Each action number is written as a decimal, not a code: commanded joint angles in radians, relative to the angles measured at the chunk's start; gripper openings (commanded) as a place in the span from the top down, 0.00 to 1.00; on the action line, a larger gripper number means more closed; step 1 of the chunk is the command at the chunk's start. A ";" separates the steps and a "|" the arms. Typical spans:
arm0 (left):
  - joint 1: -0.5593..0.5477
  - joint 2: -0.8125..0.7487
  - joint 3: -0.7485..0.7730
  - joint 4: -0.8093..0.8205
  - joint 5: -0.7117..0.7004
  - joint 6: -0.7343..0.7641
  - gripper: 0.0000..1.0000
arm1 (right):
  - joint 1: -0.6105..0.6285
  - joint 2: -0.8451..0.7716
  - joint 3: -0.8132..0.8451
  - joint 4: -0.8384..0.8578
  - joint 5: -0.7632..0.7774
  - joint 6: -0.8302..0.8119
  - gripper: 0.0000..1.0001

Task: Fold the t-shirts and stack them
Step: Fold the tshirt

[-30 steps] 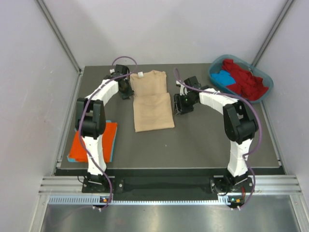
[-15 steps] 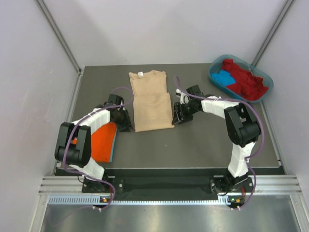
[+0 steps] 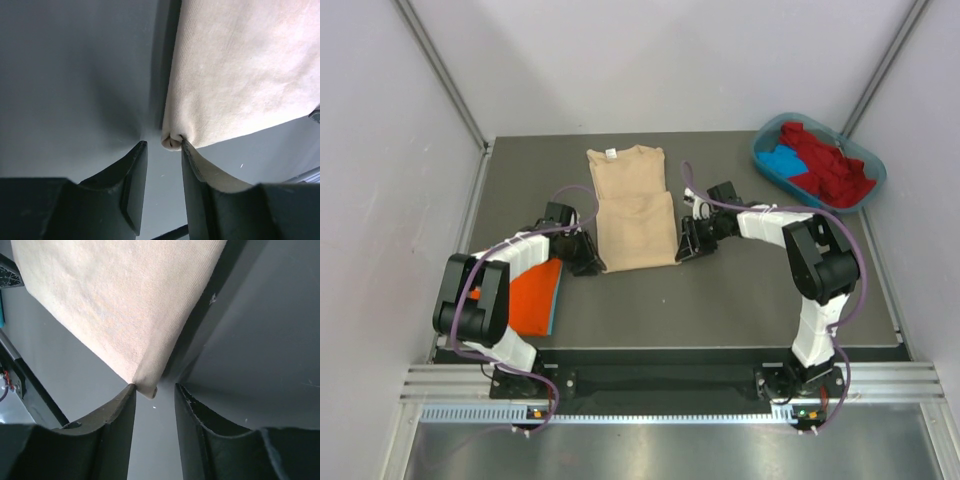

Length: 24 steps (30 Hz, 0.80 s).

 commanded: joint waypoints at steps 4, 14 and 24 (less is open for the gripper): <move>-0.003 0.010 -0.011 0.074 0.016 -0.007 0.71 | 0.009 -0.032 -0.020 0.048 -0.016 0.002 0.64; -0.096 -0.086 -0.053 -0.052 -0.076 -0.066 1.00 | 0.014 -0.201 -0.229 0.120 0.050 0.113 1.00; -0.204 -0.290 -0.174 -0.176 -0.153 -0.102 1.00 | 0.052 -0.452 -0.523 0.157 0.133 0.212 1.00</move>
